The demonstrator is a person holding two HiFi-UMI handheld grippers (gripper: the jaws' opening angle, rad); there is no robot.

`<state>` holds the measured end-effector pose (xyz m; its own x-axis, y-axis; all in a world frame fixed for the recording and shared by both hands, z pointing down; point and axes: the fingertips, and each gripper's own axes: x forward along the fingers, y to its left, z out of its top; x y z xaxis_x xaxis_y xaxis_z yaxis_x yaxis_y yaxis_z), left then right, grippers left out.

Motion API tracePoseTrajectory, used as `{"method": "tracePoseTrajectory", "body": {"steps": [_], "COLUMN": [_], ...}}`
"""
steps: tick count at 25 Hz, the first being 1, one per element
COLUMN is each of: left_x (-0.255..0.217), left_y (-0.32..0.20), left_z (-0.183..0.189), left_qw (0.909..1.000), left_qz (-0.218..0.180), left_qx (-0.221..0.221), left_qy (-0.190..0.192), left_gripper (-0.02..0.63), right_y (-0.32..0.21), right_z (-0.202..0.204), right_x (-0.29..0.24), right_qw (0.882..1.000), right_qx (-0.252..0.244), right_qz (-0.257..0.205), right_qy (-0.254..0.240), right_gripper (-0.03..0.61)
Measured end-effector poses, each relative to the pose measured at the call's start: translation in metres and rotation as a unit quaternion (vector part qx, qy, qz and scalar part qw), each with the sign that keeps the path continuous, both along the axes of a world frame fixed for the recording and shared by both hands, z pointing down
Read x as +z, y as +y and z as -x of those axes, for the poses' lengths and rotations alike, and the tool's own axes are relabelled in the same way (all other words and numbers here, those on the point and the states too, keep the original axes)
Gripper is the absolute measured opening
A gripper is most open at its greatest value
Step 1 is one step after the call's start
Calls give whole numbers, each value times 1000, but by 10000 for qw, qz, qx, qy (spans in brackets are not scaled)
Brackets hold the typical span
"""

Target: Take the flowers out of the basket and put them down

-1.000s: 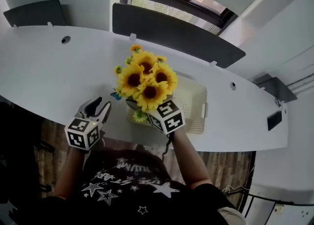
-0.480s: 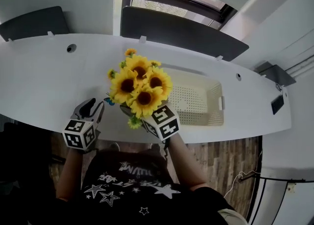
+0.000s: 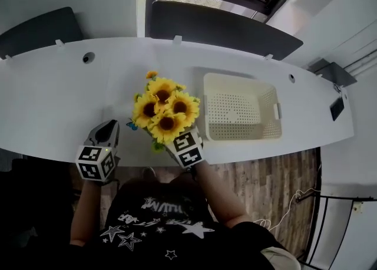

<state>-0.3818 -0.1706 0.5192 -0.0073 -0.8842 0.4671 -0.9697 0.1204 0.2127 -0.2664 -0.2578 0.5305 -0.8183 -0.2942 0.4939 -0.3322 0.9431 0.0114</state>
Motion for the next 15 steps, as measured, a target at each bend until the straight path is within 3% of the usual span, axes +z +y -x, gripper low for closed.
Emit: {"method": "tracePoseTrajectory", "body": {"steps": [8,15], "left_x": [15,20], "left_y": [6,-1], "left_z": [-4,-10], "left_qw": [9996,9993], "left_qz": [27,50], "left_qx": [270,354], "left_qy": [70,140], "left_gripper": [26,26], "right_y": [-9,-10], "right_z": [-6,0], "right_x": [56,83], "right_qw": [9980,9973], "right_qx": [338,148], "right_qz": [-128,-132], "right_qy": [522,704], "right_gripper": [528,528]}}
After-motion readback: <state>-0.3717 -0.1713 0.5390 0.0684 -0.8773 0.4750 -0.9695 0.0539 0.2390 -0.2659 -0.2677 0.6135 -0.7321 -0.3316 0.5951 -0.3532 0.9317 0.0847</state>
